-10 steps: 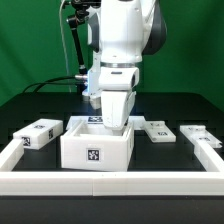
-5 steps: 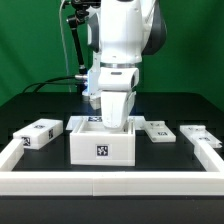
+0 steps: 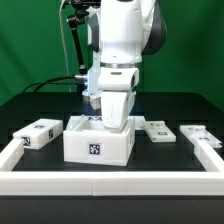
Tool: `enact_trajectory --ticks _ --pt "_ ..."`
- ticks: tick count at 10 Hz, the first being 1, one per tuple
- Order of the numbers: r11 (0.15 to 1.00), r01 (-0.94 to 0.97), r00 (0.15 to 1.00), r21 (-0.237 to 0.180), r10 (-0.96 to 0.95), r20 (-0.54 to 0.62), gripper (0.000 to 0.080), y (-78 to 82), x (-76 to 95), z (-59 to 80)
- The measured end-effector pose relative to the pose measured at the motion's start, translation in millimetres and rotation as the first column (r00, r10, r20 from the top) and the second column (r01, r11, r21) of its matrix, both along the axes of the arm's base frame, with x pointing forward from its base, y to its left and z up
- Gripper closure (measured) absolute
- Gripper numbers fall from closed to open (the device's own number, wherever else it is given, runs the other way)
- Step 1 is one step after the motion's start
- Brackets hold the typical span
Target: Assemble cabinet
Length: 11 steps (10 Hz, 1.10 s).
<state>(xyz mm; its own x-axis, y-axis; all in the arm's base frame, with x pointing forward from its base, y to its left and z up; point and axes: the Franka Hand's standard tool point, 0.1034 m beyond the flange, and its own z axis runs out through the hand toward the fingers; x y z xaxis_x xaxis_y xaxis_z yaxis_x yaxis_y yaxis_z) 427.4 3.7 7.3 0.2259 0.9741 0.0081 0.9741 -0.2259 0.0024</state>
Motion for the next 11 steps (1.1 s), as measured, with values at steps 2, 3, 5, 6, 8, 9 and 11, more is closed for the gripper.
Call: enact_trajectory --ticks 2,3,5,6,8,9,11 --pt "0.991 -0.131 0.991 -0.004 0.131 -0.005 0.0764 -3.0 3.1 0.6" --pt "0.986 -0.164 0.986 -0.007 0.164 -0.017 0.0764 -1.2 9.3 0.8" --pt "0.969 -0.245 0.969 -0.011 0.245 -0.026 0.0764 10.9 30.4 0.9" --pt "0.961 -0.277 0.961 -0.011 0.276 -0.031 0.0764 18.8 39.7 2.1" --pt "0.963 -0.271 0.962 -0.010 0.270 -0.025 0.0764 17.2 39.2 1.4" --pt "0.963 -0.271 0.962 -0.010 0.270 -0.025 0.0764 17.2 39.3 1.5" --pt "0.964 -0.266 0.964 -0.006 0.266 -0.023 0.0764 26.0 40.7 1.2"
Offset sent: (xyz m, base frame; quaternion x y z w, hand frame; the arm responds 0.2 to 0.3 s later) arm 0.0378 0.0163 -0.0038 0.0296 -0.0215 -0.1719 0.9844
